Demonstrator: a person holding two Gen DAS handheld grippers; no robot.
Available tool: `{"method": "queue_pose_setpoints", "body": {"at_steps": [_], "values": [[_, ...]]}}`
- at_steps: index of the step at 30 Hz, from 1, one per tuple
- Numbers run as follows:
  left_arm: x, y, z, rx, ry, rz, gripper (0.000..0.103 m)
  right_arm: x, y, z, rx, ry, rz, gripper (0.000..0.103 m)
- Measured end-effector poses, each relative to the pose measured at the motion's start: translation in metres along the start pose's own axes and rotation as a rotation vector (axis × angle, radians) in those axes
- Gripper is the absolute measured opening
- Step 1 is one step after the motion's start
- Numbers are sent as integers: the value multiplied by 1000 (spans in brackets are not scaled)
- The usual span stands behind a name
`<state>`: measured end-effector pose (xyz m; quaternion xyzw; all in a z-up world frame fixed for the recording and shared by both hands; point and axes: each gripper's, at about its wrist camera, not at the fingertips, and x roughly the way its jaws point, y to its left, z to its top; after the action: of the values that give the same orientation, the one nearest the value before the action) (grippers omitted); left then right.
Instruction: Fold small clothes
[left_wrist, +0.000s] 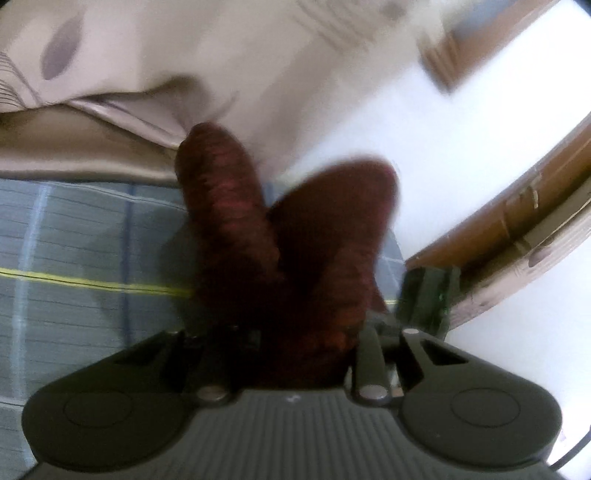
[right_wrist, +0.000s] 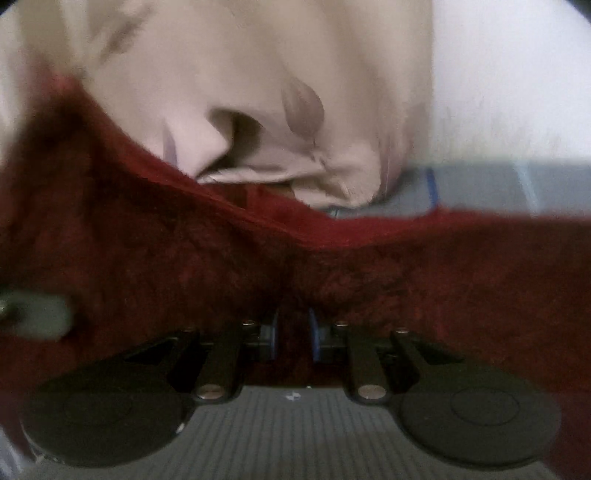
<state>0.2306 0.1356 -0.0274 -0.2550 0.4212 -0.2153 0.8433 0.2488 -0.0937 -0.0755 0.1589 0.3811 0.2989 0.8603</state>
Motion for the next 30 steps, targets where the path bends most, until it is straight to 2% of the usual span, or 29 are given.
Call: {"method": "queue_pose_setpoints", "body": {"at_steps": [3, 6, 7, 8, 9, 10, 13, 14, 19, 21, 22, 23, 25, 27, 30], "values": [[19, -12, 0, -32, 9, -81, 27, -19, -40, 2, 250, -60, 146, 22], [48, -25, -4, -65, 36, -157, 27, -73, -75, -15, 344, -160, 175, 27], [59, -31, -6, -64, 45, -172, 27, -91, -84, -22, 365, -192, 201, 33], [71, -36, -8, -74, 53, -189, 28, -111, -94, -30, 392, -225, 226, 45], [84, -41, -12, -98, 63, -222, 29, -129, -102, -39, 417, -248, 251, 53], [95, -45, -14, -113, 77, -257, 30, -143, -108, -48, 437, -262, 280, 67], [117, -60, -21, -91, 88, -310, 32, -174, -130, -75, 530, -301, 297, 67], [120, -61, -24, -91, 87, -320, 40, -180, -140, -83, 576, -315, 317, 68], [113, -52, -20, -119, 62, -453, 65, -186, -160, -96, 671, -349, 399, 77], [113, -47, -22, -144, 51, -444, 65, -191, -159, -95, 707, -373, 457, 84], [112, -49, -23, -118, 47, -438, 65, -191, -159, -92, 724, -377, 464, 96], [110, -52, -25, -81, 42, -432, 65, -193, -158, -86, 729, -377, 444, 103], [106, -54, -30, -55, 34, -464, 65, -199, -159, -77, 714, -366, 446, 102], [107, -52, -38, -70, 25, -500, 65, -196, -162, -67, 758, -332, 471, 102], [108, -54, -53, -37, 20, -492, 65, -190, -159, -45, 728, -279, 417, 102]]}}
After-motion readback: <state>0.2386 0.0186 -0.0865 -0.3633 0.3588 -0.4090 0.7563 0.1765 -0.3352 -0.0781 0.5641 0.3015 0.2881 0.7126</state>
